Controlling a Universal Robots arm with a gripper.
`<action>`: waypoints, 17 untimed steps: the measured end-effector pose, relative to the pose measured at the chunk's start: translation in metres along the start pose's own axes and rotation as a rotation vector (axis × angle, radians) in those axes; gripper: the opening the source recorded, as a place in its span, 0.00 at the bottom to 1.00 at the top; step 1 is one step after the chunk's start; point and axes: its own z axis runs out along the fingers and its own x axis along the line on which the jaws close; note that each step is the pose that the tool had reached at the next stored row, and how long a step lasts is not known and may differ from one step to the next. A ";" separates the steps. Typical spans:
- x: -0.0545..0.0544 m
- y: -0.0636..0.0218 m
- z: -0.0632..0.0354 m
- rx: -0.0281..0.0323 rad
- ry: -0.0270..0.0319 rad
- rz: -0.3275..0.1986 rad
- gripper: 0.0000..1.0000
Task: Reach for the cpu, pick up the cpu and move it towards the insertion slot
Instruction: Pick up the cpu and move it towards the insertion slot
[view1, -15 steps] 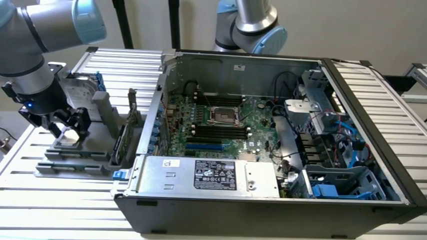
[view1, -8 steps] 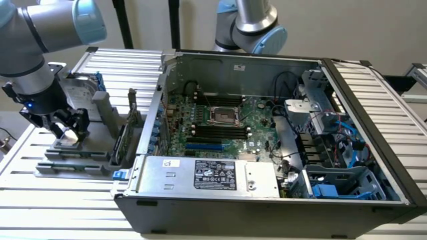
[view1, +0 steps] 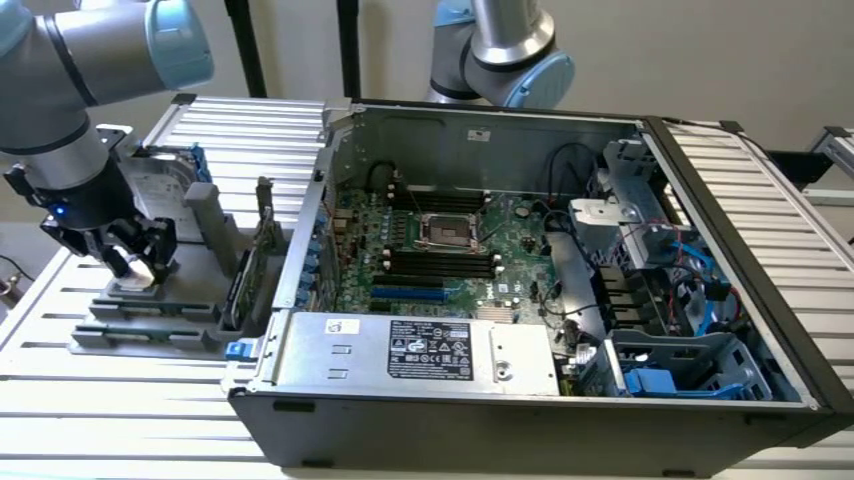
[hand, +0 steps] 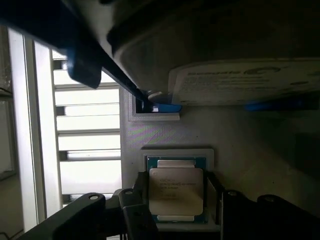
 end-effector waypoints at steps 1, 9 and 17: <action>0.000 0.0000 0.0000 -0.0001 0.0000 0.000 0.55; 0.000 0.0003 -0.0104 0.0000 0.0006 0.000 0.55; 0.000 0.0015 -0.0448 0.0000 0.0007 0.000 0.55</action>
